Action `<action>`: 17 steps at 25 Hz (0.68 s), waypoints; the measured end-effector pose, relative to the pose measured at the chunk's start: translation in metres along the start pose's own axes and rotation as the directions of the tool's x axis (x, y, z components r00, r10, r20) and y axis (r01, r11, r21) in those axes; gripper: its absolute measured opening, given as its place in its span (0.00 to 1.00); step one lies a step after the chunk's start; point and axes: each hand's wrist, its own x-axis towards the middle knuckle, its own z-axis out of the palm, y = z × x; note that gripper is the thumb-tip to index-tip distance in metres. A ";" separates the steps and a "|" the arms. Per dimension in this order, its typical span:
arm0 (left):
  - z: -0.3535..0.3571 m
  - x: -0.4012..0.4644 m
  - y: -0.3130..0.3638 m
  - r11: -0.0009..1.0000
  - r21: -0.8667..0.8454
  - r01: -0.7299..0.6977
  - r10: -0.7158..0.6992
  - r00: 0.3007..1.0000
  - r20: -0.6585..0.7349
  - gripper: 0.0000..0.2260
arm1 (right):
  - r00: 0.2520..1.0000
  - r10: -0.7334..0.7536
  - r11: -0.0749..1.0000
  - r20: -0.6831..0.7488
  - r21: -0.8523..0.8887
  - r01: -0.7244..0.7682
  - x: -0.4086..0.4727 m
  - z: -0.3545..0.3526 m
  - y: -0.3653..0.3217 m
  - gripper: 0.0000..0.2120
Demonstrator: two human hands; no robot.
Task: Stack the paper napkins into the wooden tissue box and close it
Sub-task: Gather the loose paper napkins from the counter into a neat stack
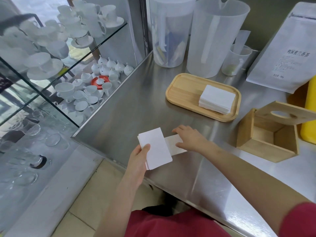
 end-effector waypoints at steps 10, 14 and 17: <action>-0.003 0.007 0.006 0.999 -0.015 0.028 -0.028 1.000 0.011 0.08 | 0.991 0.124 0.992 -0.042 0.005 -0.124 -0.001 0.003 0.001 0.15; 0.003 0.010 0.004 0.997 -0.054 0.046 -0.047 0.999 0.000 0.09 | 0.955 0.282 0.886 -0.089 0.406 -0.224 -0.011 -0.011 -0.003 0.13; 0.009 0.011 0.003 0.996 -0.068 0.055 -0.056 0.998 -0.003 0.08 | 0.916 0.344 0.759 -0.209 0.636 -0.140 -0.022 -0.028 -0.008 0.07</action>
